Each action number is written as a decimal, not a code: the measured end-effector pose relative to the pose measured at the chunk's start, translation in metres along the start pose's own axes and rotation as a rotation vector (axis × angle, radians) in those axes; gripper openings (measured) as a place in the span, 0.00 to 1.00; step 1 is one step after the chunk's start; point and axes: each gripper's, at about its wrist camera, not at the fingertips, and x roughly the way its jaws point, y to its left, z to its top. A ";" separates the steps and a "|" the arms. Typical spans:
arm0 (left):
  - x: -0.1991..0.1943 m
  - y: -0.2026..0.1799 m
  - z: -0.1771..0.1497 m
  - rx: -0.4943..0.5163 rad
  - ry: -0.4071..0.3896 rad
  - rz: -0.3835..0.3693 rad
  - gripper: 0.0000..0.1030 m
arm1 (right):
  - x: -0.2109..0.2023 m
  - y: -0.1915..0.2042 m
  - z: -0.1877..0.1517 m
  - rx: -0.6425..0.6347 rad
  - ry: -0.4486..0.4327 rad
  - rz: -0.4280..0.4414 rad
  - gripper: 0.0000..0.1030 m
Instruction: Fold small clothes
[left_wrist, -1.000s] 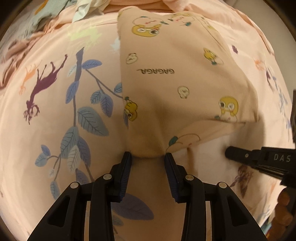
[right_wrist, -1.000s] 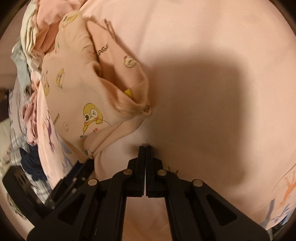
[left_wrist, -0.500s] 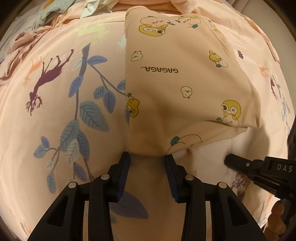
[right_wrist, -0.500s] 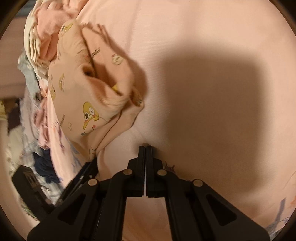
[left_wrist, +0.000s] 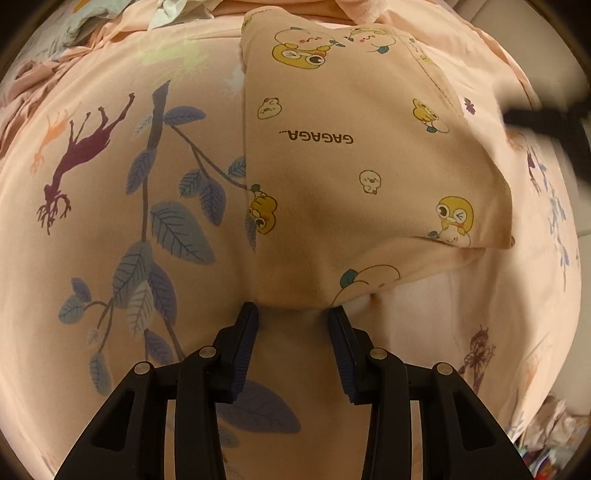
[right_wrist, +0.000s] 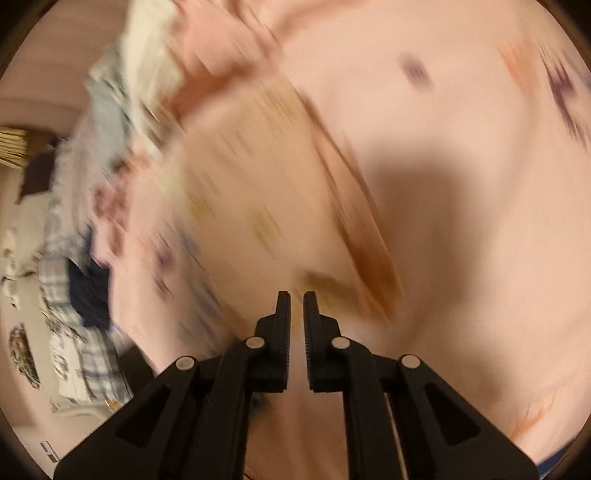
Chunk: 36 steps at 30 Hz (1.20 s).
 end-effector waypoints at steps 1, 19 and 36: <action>0.000 0.001 0.002 0.003 0.003 -0.005 0.39 | 0.005 0.005 0.010 -0.015 0.001 -0.002 0.09; 0.004 0.014 0.011 0.105 -0.007 -0.012 0.39 | 0.096 -0.007 0.030 0.076 -0.004 -0.212 0.00; -0.002 0.040 -0.006 0.056 0.129 0.136 0.54 | 0.073 -0.026 -0.069 0.057 0.153 -0.245 0.00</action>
